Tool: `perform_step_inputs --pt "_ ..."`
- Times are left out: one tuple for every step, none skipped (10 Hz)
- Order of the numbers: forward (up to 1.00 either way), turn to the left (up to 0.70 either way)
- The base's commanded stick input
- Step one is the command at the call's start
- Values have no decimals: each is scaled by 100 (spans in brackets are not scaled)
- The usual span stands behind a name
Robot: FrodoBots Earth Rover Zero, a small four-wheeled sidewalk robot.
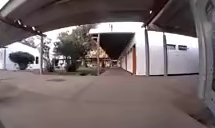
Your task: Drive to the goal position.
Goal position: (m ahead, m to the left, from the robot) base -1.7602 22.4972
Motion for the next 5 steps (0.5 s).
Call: perform_step_inputs --pt "70 35" --pt "70 35" --pt "70 35" --pt "70 35" --pt "70 35"
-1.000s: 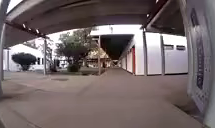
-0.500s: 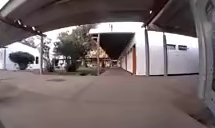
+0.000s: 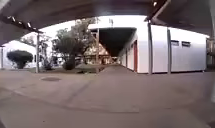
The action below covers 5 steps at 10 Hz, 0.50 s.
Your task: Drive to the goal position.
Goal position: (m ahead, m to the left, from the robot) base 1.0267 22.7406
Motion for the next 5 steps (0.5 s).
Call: perform_step_inputs --pt "70 35" --pt "70 35" --pt "70 0" --pt "70 0" --pt "70 0"
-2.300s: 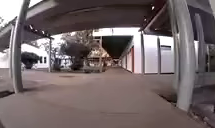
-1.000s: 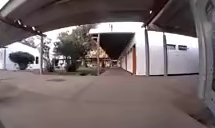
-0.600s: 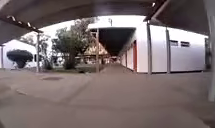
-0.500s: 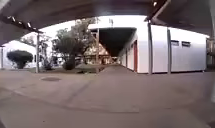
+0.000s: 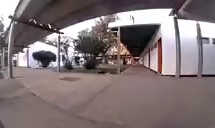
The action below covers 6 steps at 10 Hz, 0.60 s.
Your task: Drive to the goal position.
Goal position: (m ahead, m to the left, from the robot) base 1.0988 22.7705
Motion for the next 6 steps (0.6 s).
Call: perform_step_inputs --pt "70 0" --pt "70 0" --pt "70 0" --pt "70 0" --pt "70 0" --pt "70 0"
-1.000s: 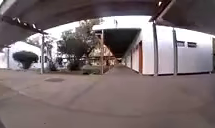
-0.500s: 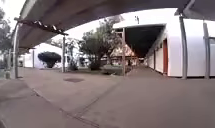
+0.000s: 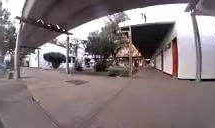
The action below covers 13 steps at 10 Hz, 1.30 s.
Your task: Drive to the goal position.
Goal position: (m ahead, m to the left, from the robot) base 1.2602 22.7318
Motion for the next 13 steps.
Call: perform_step_inputs --pt "70 0" --pt "70 0" --pt "70 0" --pt "70 0" --pt "70 0" --pt "70 0" --pt "70 0" --pt "70 4" --pt "70 12" --pt "70 35" --pt "70 35" --pt "70 35" --pt "70 35"
